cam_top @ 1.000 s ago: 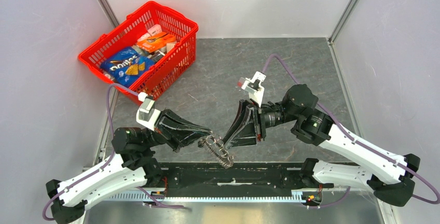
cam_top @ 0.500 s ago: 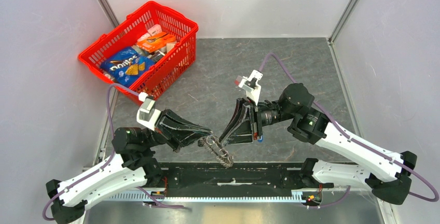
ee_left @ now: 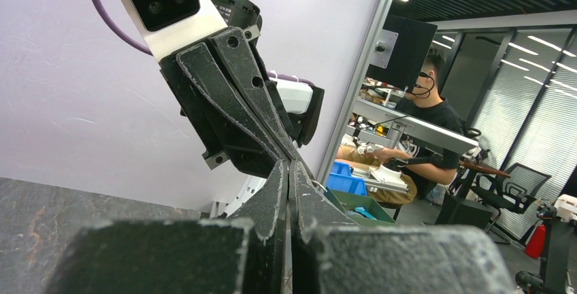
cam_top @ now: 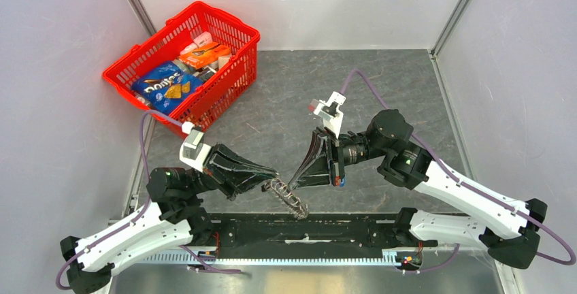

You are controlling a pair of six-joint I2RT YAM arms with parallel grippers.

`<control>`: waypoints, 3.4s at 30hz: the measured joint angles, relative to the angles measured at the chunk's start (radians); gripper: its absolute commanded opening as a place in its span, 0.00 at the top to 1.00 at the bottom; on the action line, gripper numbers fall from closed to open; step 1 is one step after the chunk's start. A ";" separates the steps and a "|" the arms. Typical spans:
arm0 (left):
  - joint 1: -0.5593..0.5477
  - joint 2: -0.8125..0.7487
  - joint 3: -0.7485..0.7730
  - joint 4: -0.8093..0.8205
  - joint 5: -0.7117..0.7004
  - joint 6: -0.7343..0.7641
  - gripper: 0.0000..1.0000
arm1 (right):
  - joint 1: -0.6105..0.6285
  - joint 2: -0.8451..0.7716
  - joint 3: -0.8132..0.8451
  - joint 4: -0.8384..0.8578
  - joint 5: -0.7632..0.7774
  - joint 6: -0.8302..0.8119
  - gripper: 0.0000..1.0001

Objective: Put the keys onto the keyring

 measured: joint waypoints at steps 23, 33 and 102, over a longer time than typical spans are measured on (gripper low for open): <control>-0.001 -0.047 0.018 -0.163 -0.147 0.011 0.22 | 0.000 -0.150 -0.004 -0.089 0.152 -0.202 1.00; 0.000 -0.094 0.103 -0.317 -0.231 0.045 0.20 | 0.003 -0.171 -0.004 0.005 0.202 -0.214 1.00; 0.000 0.037 -0.429 -0.498 -0.089 -0.248 0.29 | 0.053 -0.272 -0.568 -0.869 0.686 -0.023 0.43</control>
